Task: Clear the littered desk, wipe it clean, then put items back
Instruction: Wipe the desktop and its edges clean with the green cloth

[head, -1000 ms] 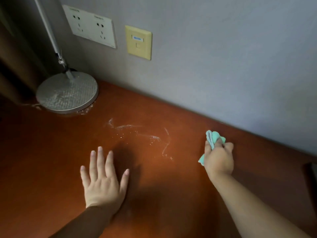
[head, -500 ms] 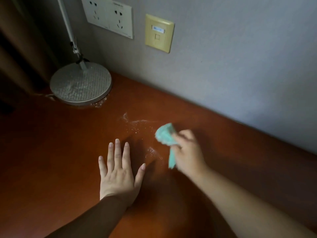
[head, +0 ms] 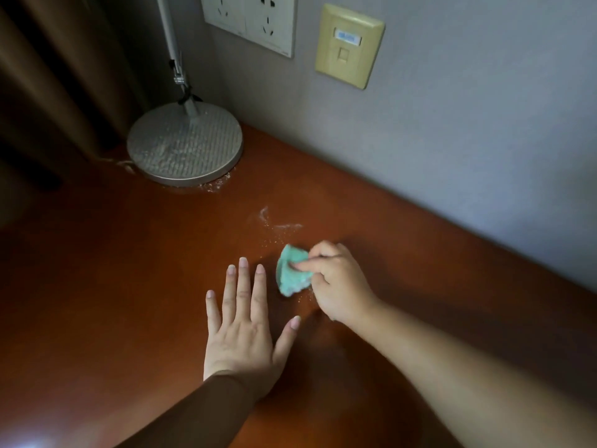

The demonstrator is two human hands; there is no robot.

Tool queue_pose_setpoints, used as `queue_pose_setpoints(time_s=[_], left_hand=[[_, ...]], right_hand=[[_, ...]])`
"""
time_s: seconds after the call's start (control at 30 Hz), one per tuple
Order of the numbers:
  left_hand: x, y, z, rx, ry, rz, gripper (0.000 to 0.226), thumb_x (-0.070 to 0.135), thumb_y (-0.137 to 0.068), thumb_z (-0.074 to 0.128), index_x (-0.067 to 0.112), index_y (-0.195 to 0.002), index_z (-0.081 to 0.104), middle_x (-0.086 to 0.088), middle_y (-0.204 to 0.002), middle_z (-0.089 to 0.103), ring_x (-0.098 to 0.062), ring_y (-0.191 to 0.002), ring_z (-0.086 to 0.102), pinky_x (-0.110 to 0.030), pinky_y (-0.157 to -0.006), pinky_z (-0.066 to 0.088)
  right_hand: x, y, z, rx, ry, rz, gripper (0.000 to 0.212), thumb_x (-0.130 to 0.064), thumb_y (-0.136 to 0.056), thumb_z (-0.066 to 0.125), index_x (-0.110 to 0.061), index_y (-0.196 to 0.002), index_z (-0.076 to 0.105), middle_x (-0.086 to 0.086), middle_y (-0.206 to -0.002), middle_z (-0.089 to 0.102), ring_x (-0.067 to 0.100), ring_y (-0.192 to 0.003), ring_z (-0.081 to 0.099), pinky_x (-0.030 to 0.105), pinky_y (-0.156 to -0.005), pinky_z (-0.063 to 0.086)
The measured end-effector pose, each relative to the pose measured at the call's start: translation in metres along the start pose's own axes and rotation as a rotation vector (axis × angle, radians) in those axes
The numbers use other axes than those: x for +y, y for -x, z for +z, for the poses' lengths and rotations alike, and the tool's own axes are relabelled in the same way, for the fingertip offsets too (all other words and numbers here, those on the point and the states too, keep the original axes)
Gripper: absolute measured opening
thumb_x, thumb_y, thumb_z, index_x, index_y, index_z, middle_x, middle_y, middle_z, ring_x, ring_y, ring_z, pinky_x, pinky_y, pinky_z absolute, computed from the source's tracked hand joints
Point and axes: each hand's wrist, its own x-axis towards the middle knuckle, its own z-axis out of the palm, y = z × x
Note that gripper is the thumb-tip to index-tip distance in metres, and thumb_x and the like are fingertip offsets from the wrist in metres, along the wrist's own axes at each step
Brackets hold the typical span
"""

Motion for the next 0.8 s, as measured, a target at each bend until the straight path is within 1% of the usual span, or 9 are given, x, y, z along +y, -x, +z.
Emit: queue_pose_setpoints(time_s=[0.07, 0.1, 0.17, 0.27, 0.37, 0.47, 0.57, 0.67, 0.8], left_hand=[[0.001, -0.001, -0.001, -0.015, 0.005, 0.0, 0.079, 0.063, -0.093, 0.011, 0.007, -0.147, 0.019, -0.013, -0.154, 0.021, -0.023, -0.144, 0.005, -0.044, -0.112, 0.0], [0.0, -0.002, -0.001, -0.024, 0.001, 0.004, 0.079, 0.064, -0.093, 0.011, 0.007, -0.147, 0.019, -0.013, -0.154, 0.021, -0.023, -0.143, 0.007, -0.045, -0.112, 0.0], [-0.001, -0.002, 0.0, -0.03, -0.003, 0.008, 0.08, 0.064, -0.093, 0.011, 0.006, -0.148, 0.018, -0.013, -0.154, 0.02, -0.024, -0.143, 0.009, -0.045, -0.112, 0.001], [-0.003, -0.001, 0.001, -0.03, -0.006, 0.012, 0.082, 0.065, -0.092, 0.013, 0.007, -0.149, 0.015, -0.014, -0.156, 0.017, -0.026, -0.144, 0.011, -0.047, -0.112, 0.005], [-0.004, -0.002, 0.003, -0.011, 0.014, 0.009, 0.083, 0.066, -0.091, 0.016, 0.007, -0.149, 0.013, -0.012, -0.155, 0.015, -0.025, -0.143, 0.012, -0.048, -0.11, 0.008], [-0.003, -0.003, 0.003, -0.01, 0.022, 0.012, 0.084, 0.066, -0.091, 0.017, 0.007, -0.149, 0.011, -0.012, -0.155, 0.013, -0.025, -0.143, 0.012, -0.047, -0.11, 0.009], [-0.002, -0.001, 0.004, 0.003, 0.062, 0.006, 0.084, 0.065, -0.091, 0.018, 0.007, -0.15, 0.008, -0.012, -0.155, 0.011, -0.026, -0.143, 0.012, -0.047, -0.111, 0.008], [-0.002, 0.001, 0.002, 0.022, 0.072, 0.01, 0.081, 0.064, -0.092, 0.016, 0.008, -0.15, 0.005, -0.013, -0.155, 0.009, -0.027, -0.143, 0.01, -0.046, -0.111, 0.006], [-0.003, 0.001, -0.001, 0.025, 0.124, 0.027, 0.077, 0.062, -0.093, 0.012, 0.012, -0.151, 0.002, -0.012, -0.156, 0.007, -0.026, -0.144, 0.006, -0.045, -0.112, 0.002]], right_hand=[[0.007, -0.008, -0.022, -0.077, -0.111, 0.081, 0.039, 0.009, -0.078, 0.047, -0.009, -0.101, 0.074, -0.005, -0.091, 0.054, 0.024, -0.094, 0.057, 0.015, -0.083, 0.041], [0.01, -0.021, -0.032, -0.018, -0.123, 0.107, 0.04, 0.011, -0.078, 0.05, -0.007, -0.106, 0.072, -0.004, -0.094, 0.052, 0.023, -0.096, 0.057, 0.011, -0.084, 0.039], [0.02, -0.06, -0.044, 0.143, -0.062, 0.151, 0.046, 0.008, -0.079, 0.053, -0.007, -0.122, 0.063, 0.002, -0.103, 0.05, 0.023, -0.099, 0.056, 0.016, -0.089, 0.041], [0.036, -0.122, -0.03, 0.207, 0.16, 0.25, 0.05, 0.001, -0.082, 0.052, -0.007, -0.131, 0.054, 0.016, -0.116, 0.056, 0.032, -0.109, 0.053, 0.029, -0.092, 0.04], [0.015, -0.153, 0.013, 0.205, 0.22, 0.231, 0.044, 0.001, -0.079, 0.05, -0.005, -0.121, 0.062, 0.017, -0.116, 0.058, 0.037, -0.107, 0.05, 0.033, -0.088, 0.04], [-0.023, -0.142, 0.044, 0.173, 0.141, -0.008, 0.039, 0.001, -0.076, 0.048, -0.007, -0.107, 0.071, 0.015, -0.1, 0.063, 0.038, -0.095, 0.052, 0.036, -0.082, 0.043], [-0.028, -0.111, 0.039, -0.019, 0.068, -0.175, 0.038, 0.005, -0.074, 0.047, -0.009, -0.096, 0.075, 0.009, -0.091, 0.065, 0.029, -0.089, 0.051, 0.031, -0.082, 0.04], [-0.01, -0.081, 0.019, -0.188, 0.01, -0.211, 0.041, 0.007, -0.067, 0.045, -0.011, -0.082, 0.078, 0.003, -0.08, 0.065, 0.015, -0.078, 0.047, 0.022, -0.077, 0.036], [0.005, -0.026, -0.005, -0.217, 0.004, -0.182, 0.042, 0.007, -0.052, 0.043, -0.016, -0.066, 0.076, -0.002, -0.065, 0.061, 0.005, -0.068, 0.044, 0.015, -0.065, 0.033]])
